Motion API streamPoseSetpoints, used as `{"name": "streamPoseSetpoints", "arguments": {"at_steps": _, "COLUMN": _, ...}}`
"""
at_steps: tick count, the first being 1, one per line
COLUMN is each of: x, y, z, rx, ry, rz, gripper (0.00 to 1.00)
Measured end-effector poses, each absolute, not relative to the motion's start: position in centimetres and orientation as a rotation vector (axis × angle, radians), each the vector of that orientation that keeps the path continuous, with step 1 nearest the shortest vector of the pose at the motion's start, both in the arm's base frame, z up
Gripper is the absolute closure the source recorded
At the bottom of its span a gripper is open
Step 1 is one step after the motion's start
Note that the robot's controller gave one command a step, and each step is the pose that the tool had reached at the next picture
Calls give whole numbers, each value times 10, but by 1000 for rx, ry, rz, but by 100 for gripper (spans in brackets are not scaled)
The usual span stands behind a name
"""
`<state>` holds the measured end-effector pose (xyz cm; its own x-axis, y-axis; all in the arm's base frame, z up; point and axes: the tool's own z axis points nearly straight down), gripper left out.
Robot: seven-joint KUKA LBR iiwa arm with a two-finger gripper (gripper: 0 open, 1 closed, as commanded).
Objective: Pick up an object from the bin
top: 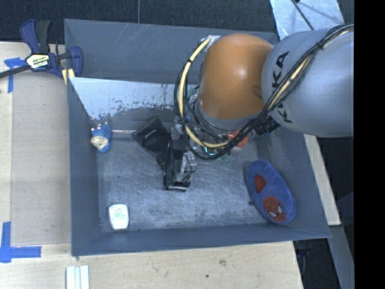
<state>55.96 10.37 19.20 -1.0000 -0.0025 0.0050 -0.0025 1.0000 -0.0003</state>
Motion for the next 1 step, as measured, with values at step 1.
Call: {"name": "streamPoseSetpoints", "arguments": {"at_steps": 1, "x": 598, "y": 111, "z": 67, "rx": 7, "ry": -3142, "rz": -1, "gripper": 0}}
